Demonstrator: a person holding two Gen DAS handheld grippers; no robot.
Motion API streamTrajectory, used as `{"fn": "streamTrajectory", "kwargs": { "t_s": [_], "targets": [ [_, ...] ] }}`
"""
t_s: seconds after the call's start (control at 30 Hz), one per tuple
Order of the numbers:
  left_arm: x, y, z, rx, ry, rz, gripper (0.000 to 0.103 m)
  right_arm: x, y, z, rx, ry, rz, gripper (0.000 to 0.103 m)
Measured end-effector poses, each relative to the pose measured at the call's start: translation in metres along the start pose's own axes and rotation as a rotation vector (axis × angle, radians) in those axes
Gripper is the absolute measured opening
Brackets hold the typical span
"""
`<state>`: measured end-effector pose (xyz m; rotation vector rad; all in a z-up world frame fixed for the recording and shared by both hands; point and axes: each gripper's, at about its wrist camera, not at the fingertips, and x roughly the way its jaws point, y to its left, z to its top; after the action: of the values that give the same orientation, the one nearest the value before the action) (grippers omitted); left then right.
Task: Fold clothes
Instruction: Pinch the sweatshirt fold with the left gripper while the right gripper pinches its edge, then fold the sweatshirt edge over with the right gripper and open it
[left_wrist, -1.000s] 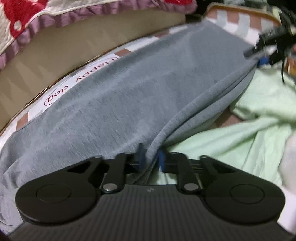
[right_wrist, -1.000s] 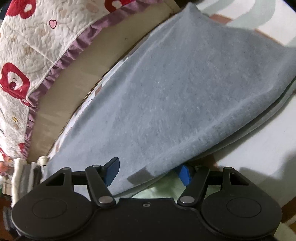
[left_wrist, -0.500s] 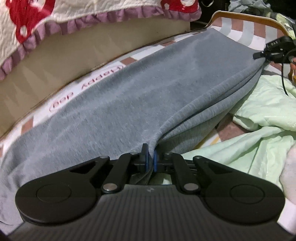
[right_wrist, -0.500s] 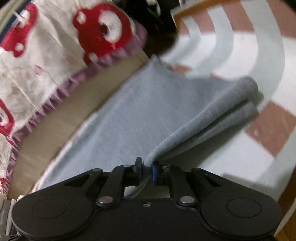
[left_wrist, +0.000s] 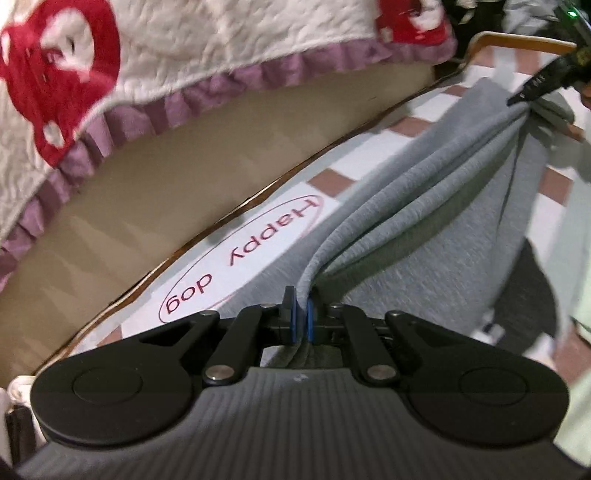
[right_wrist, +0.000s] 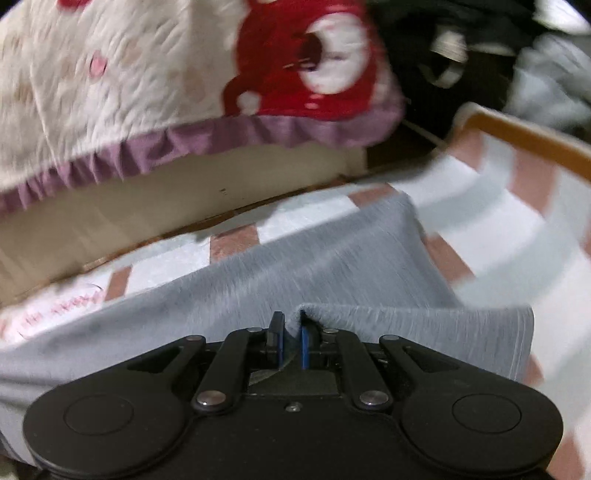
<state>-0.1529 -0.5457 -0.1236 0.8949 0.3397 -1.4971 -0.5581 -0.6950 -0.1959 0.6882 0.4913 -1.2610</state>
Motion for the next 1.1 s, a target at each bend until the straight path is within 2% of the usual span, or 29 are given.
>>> {"fn": "streamTrajectory", "kwargs": {
  "t_s": [0.07,0.17,0.27,0.37,0.5,0.57,0.67,0.77,0.83,0.93,1.0,1.1],
  "targets": [
    [0.02,0.013,0.008,-0.013,0.011,-0.007,0.005,0.019,0.006,0.014,-0.002,0.03,-0.003,0.009],
    [0.039,0.012,0.002,-0.005,0.035,0.0,0.005,0.044,0.015,0.032,-0.033,0.087,-0.007,0.008],
    [0.057,0.012,-0.004,0.003,0.059,0.006,0.005,0.074,0.009,0.043,0.014,0.201,0.001,0.008],
    [0.076,0.012,-0.01,0.011,0.083,0.013,0.005,0.091,-0.005,0.043,0.105,0.256,0.034,0.01],
    [0.091,0.01,-0.018,0.051,0.097,0.03,0.008,0.088,-0.03,0.035,0.24,0.193,0.168,0.014],
    [0.091,0.007,-0.021,0.083,0.096,0.043,0.008,0.081,-0.048,0.028,0.306,0.129,0.26,0.016],
    [0.093,0.009,-0.019,0.056,0.109,0.042,0.008,0.061,-0.071,0.015,0.385,0.028,0.316,0.025],
    [0.095,0.011,-0.019,0.026,0.12,0.044,0.008,0.031,-0.086,0.006,0.392,-0.089,0.262,0.032],
    [0.095,0.011,-0.019,0.016,0.126,0.047,0.008,0.014,-0.092,-0.001,0.36,-0.127,0.215,0.034],
    [0.094,0.008,-0.017,0.026,0.128,0.061,0.008,0.0,-0.094,-0.014,0.275,-0.105,0.148,0.034],
    [0.093,0.007,-0.016,0.029,0.124,0.068,0.006,-0.002,-0.092,-0.023,0.205,-0.079,0.094,0.042],
    [0.077,0.003,-0.012,0.035,0.065,0.092,0.004,-0.003,-0.09,-0.032,0.115,-0.071,0.046,0.042]
  ]
}}
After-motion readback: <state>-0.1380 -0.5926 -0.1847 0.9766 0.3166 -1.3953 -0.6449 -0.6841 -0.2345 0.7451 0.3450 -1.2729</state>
